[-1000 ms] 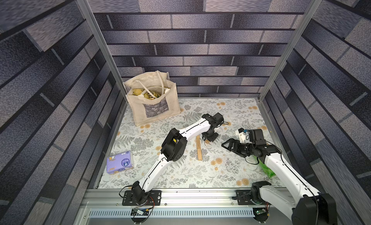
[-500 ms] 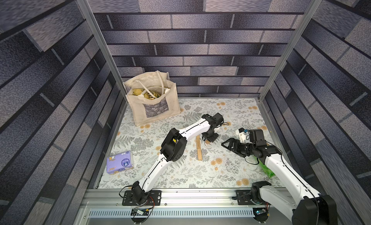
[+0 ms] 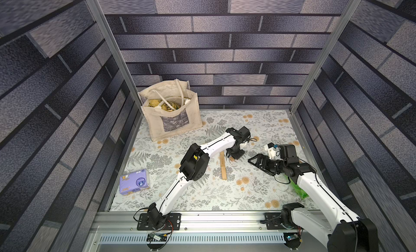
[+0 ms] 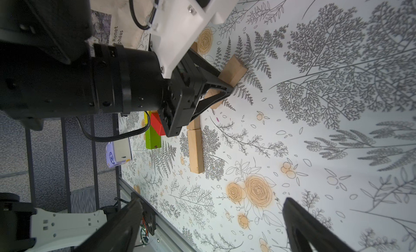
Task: Assemble the letter k with building blocks
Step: Assemble the building block at the center of the board.
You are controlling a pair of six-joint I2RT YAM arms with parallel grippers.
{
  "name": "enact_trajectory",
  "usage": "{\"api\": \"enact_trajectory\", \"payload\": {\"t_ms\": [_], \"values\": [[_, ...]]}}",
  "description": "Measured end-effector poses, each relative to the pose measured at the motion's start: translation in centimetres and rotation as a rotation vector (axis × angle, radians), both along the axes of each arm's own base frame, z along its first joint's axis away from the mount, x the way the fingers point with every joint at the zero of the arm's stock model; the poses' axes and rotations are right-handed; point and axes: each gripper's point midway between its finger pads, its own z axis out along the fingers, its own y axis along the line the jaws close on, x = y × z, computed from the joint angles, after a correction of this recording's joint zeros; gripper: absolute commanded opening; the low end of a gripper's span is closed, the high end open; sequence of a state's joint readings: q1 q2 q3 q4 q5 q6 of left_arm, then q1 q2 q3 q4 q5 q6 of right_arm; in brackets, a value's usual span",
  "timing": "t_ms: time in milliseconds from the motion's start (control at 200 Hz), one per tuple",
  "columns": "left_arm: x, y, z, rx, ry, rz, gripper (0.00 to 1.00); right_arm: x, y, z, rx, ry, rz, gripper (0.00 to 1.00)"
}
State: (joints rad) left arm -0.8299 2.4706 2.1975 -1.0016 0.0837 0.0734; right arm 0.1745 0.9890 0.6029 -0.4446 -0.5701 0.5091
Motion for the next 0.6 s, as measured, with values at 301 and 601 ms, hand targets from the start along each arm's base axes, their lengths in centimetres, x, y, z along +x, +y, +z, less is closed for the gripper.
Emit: {"api": "enact_trajectory", "payload": {"t_ms": [301, 601], "values": [[0.4, 2.2, 0.0, 0.016, 0.010, -0.010, 0.23, 0.0, 0.1, 0.0, 0.002, 0.003, 0.000, 1.00], [0.8, 2.8, 0.0, -0.020, 0.027, -0.003, 0.23, -0.1, 0.5, -0.4, -0.010, 0.013, 0.013, 1.00]]}}
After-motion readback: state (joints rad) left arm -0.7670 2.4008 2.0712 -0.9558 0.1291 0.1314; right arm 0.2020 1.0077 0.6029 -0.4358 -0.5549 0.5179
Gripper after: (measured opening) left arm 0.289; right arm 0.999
